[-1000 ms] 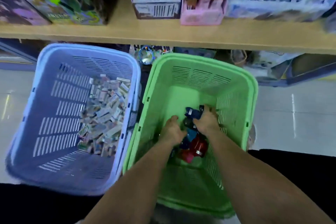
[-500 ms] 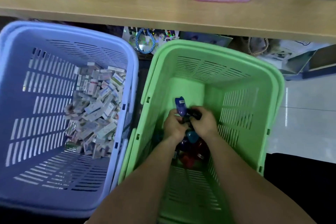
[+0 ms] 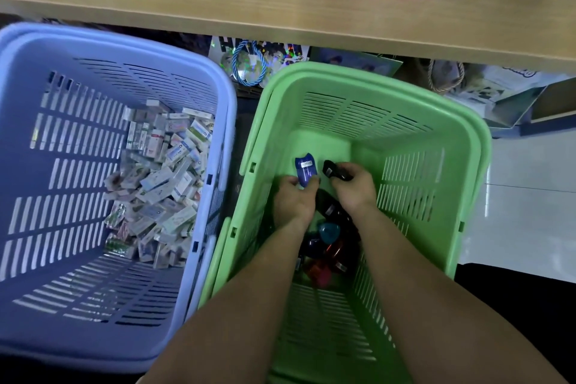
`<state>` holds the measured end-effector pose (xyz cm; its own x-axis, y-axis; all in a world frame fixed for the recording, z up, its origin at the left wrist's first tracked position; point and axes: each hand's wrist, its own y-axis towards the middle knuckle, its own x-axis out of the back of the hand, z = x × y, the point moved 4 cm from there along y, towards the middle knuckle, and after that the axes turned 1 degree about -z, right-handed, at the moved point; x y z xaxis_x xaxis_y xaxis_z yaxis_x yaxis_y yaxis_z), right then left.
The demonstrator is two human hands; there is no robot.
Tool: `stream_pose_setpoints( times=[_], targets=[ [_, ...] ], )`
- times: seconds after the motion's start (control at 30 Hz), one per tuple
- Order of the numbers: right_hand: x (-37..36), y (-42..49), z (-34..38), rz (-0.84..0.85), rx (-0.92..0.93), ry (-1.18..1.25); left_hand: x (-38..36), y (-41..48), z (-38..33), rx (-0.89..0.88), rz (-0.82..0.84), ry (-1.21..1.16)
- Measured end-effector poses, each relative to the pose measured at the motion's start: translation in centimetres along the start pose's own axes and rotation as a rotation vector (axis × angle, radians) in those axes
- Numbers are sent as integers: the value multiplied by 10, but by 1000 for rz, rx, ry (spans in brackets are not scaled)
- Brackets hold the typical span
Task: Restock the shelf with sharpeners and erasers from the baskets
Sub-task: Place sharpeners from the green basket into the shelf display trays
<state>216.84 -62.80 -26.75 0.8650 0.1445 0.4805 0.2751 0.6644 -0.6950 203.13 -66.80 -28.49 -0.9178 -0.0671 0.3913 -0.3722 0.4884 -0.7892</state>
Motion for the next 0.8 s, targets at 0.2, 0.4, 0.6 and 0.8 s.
stream_pose_setpoints(
  times=[0.2, 0.4, 0.6, 0.8],
  targets=[
    [3, -1, 4, 85, -28, -183, 2, 15, -9, -56, -39, 85],
    [8, -19, -15, 63, -46, -207, 2, -5, 4, -129, -54, -43],
    [3, -30, -25, 190, -62, -205, 6, -15, 28, -31, 57, 29],
    [2, -31, -28, 247, -26, -308, 6, -17, 38, 88, 138, -78]
  ],
)
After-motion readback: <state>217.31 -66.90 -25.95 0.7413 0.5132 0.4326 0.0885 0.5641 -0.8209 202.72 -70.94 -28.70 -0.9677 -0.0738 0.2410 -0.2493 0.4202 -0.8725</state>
